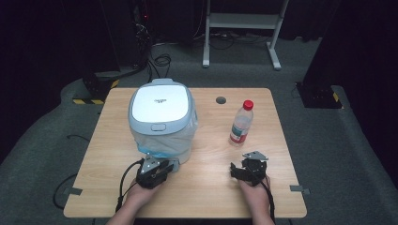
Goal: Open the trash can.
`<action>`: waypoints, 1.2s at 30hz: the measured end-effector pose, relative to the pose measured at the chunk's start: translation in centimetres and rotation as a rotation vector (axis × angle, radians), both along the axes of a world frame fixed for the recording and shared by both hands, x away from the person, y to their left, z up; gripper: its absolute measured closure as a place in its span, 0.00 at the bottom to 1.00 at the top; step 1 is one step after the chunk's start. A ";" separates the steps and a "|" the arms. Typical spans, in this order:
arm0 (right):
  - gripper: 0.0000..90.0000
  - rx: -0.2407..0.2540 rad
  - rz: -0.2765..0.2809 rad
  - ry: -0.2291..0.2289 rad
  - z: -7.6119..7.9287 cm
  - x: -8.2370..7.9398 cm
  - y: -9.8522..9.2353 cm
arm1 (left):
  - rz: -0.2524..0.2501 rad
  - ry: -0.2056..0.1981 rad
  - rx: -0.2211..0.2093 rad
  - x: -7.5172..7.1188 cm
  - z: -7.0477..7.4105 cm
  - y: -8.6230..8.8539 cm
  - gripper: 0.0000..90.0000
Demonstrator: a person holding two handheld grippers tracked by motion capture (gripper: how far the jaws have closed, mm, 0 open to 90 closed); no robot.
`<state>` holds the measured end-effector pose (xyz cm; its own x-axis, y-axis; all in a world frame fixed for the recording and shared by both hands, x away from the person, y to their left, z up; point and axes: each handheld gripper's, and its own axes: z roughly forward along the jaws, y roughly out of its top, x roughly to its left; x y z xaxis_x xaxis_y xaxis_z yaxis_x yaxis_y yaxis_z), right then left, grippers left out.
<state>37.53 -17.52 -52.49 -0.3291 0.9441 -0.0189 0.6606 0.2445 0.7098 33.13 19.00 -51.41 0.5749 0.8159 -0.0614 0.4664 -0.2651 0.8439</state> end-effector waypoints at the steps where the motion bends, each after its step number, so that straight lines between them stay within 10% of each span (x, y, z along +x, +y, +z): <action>1: 0.16 0.000 0.000 0.000 0.0 0.0 0.0 | 0.000 0.004 0.000 0.0 0.0 0.0 0.77; 36: 0.16 0.000 -0.005 -0.001 0.0 0.0 0.1 | -0.005 0.014 0.044 0.1 0.1 -0.3 0.78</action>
